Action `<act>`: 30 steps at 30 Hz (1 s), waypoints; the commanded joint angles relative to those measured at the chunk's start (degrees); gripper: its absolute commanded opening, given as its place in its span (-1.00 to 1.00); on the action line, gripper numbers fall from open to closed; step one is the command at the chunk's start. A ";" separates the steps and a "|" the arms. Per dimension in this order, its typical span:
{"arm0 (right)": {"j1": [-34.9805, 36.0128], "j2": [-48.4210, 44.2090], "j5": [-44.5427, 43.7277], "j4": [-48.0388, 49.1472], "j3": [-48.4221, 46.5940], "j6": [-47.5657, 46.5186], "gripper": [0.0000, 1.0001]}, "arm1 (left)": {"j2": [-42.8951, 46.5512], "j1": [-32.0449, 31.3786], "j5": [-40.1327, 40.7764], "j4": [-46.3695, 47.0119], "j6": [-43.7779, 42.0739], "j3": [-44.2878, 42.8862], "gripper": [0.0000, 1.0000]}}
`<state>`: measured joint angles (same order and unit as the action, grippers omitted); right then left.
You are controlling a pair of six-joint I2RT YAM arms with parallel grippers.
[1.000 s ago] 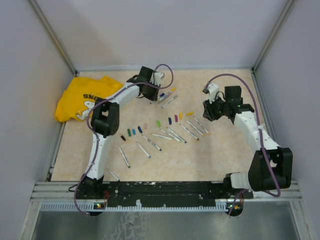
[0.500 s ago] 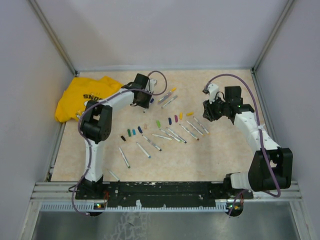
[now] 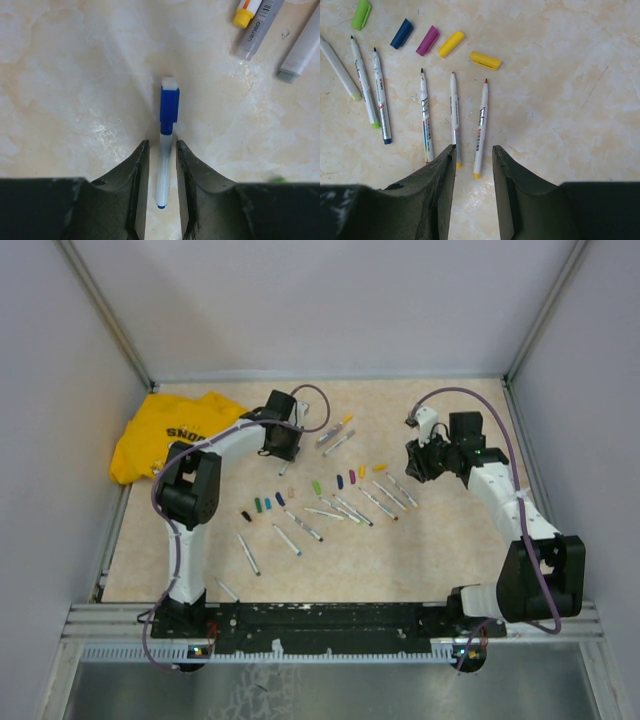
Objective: Open the pen caps
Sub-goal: Move the pen to the center of the board, then pick up the pen from the center of the board.
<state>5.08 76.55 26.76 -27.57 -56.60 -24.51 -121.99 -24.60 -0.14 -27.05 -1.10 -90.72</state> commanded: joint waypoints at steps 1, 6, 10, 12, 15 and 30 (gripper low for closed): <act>-0.07 -1.39 0.76 1.02 -1.60 -0.98 -0.30 | -4.05 0.47 0.02 -3.15 -0.53 -1.45 -0.41; -0.12 -1.52 1.28 0.95 -1.59 -0.98 -0.30 | -4.38 0.43 -0.04 -3.80 -0.76 -1.64 -0.73; -0.09 -1.79 3.39 0.86 -1.53 -1.02 -0.30 | -3.24 0.48 0.80 -3.91 -0.31 -2.25 -0.98; -0.03 -2.29 4.97 0.87 -1.52 -0.93 -0.30 | -2.01 0.43 1.75 -3.20 0.20 -2.27 -1.00; 0.01 -3.81 7.94 1.99 -0.68 -0.35 -0.31 | 1.01 0.45 2.65 -0.88 1.04 -1.25 -1.00; 3.95 -14.67 24.26 16.03 8.67 5.36 -0.31 | 31.12 -1.68 -8.86 22.99 9.61 25.79 -1.00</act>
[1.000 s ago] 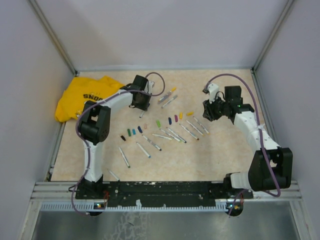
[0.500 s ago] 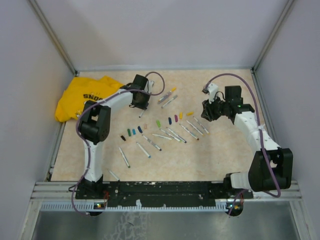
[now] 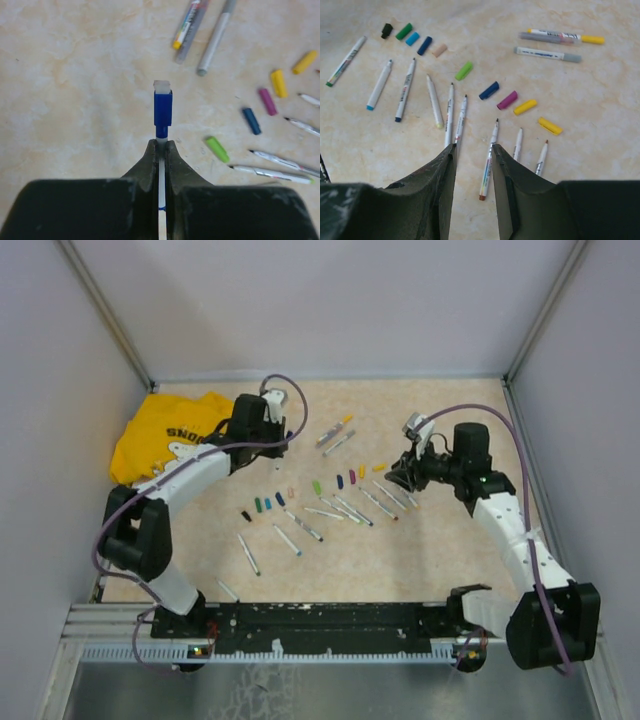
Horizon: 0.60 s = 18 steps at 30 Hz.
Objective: Open the pen caps
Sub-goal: Pick up the pen from the center of the board.
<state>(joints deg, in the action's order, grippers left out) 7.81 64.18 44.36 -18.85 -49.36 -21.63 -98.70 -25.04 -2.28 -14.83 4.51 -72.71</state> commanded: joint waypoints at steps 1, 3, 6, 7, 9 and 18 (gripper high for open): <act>1.50 -2.33 7.48 8.07 1.87 2.89 -0.31 | 10.38 -1.54 -7.98 13.29 5.18 10.47 -1.00; 2.30 -2.13 9.15 8.98 2.60 3.24 -0.31 | 15.17 -2.03 -10.28 18.29 7.61 16.01 -1.00; 3.72 -1.92 11.38 10.00 3.48 3.17 -0.30 | 22.01 -3.19 -13.60 26.54 11.87 24.15 -1.00; 4.10 -1.81 12.13 10.19 3.68 3.24 -0.30 | 23.85 -3.66 -14.71 29.12 12.99 26.69 -1.00; 4.78 -1.66 13.50 10.47 3.75 3.73 -0.30 | 27.31 -5.00 -16.00 33.82 15.18 31.04 -1.00; 7.12 -1.55 18.84 14.59 5.47 8.78 -0.18 | 35.14 -16.34 -8.23 52.03 19.49 45.18 -1.00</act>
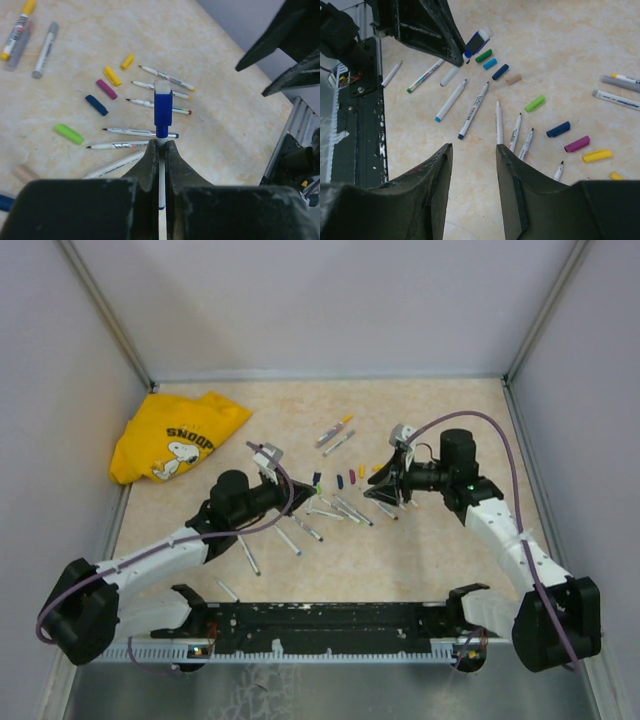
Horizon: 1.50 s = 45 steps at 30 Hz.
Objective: Open the pen caps
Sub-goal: Pick up the pen from the center of the board, then open the pen cap from the pen.
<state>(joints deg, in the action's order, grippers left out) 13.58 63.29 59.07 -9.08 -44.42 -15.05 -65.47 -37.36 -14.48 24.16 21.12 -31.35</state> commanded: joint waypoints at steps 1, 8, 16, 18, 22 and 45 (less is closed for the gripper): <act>1.69 -0.65 4.27 4.98 0.63 2.21 -0.17 | 2.17 -5.12 5.02 15.51 3.48 5.14 -1.00; 3.73 -0.62 4.50 8.16 2.15 4.42 -0.08 | 2.92 -10.23 11.96 27.52 5.87 11.91 -1.00; 6.30 0.17 2.84 14.49 4.50 9.68 -0.03 | 2.75 -13.28 18.50 37.46 8.77 16.31 -1.00; 6.79 0.38 2.51 17.33 5.60 12.10 -0.02 | 2.32 -13.62 19.89 39.68 9.48 17.07 -1.00; 8.02 0.90 1.71 23.11 7.72 15.32 0.02 | 1.57 -14.60 23.21 44.80 10.19 18.69 -1.00; 17.22 4.59 -14.16 35.26 11.02 31.38 0.05 | -15.51 -19.84 26.14 60.68 14.07 12.98 -1.00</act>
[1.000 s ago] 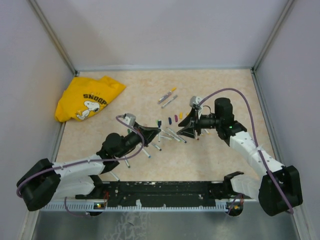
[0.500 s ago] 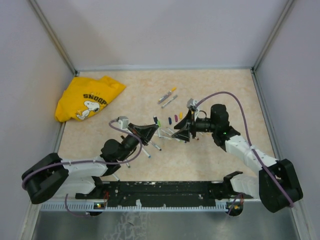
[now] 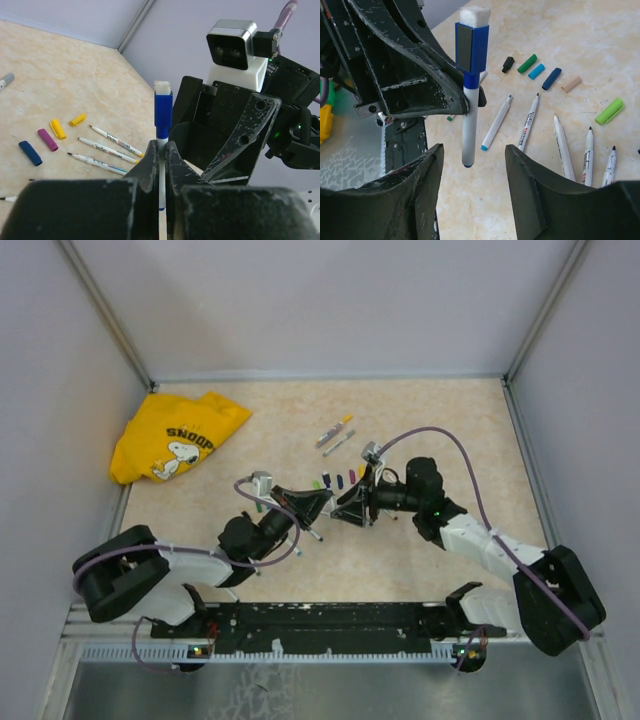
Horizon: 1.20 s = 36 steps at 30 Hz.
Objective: Open the pen caps
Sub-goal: Open the pen cap from the pen.
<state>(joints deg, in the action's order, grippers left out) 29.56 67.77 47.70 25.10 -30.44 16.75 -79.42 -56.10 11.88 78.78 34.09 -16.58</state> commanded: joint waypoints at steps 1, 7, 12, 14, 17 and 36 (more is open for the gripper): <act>1.35 0.09 -2.79 1.03 -3.09 -0.41 0.01 | -1.97 -1.47 -0.17 6.11 1.08 -2.05 -1.00; 1.72 0.09 -2.22 0.92 -3.48 -0.41 -0.33 | -3.79 -2.46 0.01 7.33 0.93 -2.82 -1.00; 1.78 0.02 -1.26 0.62 -3.90 -0.45 -0.56 | -4.57 -2.70 0.00 8.06 0.86 -2.91 -1.00; 1.81 -0.09 -0.77 -0.08 -4.39 -0.83 -0.82 | -5.09 -2.70 -0.23 9.15 0.69 -2.72 -1.00; 1.73 -0.26 -0.86 -2.56 -5.53 -2.20 -1.00 | -5.49 -2.70 0.12 12.13 0.03 -1.52 -0.73; -5.65 3.87 4.42 -37.92 -19.91 -33.51 -1.00 | 15.78 5.34 -15.30 -22.76 -4.74 -1.65 0.86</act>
<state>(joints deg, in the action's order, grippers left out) 24.16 71.37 51.51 -6.33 -46.63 -8.80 -65.58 -54.50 6.68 65.06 29.34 -15.90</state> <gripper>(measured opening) 0.056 0.916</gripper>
